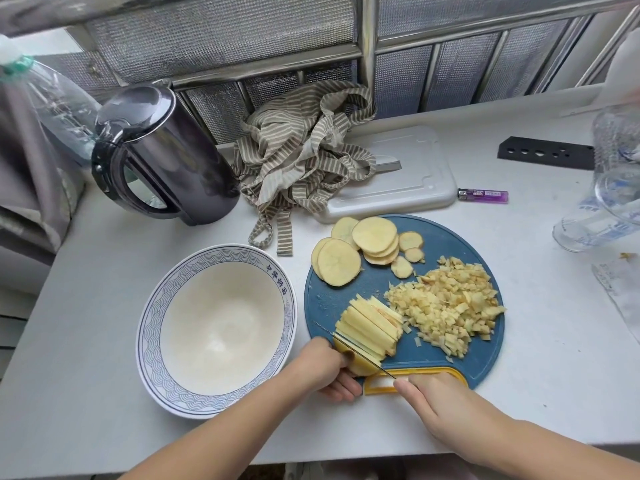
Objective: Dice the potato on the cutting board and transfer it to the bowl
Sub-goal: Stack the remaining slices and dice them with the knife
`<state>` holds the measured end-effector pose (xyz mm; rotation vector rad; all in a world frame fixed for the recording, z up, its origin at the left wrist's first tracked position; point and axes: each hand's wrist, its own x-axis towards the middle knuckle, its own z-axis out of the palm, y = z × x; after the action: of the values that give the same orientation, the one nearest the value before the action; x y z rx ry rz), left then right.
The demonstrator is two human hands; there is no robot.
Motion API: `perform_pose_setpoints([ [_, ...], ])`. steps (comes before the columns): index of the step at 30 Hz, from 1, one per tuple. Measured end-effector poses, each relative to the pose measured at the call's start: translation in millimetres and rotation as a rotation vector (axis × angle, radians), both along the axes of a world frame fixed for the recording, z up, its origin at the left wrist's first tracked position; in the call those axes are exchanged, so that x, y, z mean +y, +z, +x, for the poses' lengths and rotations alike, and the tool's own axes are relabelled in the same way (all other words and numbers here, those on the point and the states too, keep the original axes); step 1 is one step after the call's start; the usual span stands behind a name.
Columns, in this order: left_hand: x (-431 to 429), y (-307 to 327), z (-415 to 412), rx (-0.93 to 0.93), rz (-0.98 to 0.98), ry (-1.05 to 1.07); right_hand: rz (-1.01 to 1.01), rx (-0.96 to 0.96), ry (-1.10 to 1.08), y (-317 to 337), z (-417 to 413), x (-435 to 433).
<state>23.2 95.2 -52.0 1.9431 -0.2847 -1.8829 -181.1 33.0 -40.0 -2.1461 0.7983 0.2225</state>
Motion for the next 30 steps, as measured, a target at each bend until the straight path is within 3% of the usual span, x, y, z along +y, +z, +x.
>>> perform_pose_setpoints([
  [9,-0.3,-1.2,0.1,0.125,0.016,0.054,0.039,0.047,0.016,5.2,3.8,-1.8],
  [18,-0.3,2.3,-2.6,0.032,-0.001,0.037,0.034,0.113,0.016,-2.7,16.6,-4.1],
  [23,0.9,0.4,-3.0,0.086,0.020,0.025,-0.031,0.167,0.036,5.2,29.2,-0.6],
  [30,4.5,1.0,0.0,0.102,-0.002,0.025,0.058,0.176,-0.029,9.0,29.0,-8.2],
])
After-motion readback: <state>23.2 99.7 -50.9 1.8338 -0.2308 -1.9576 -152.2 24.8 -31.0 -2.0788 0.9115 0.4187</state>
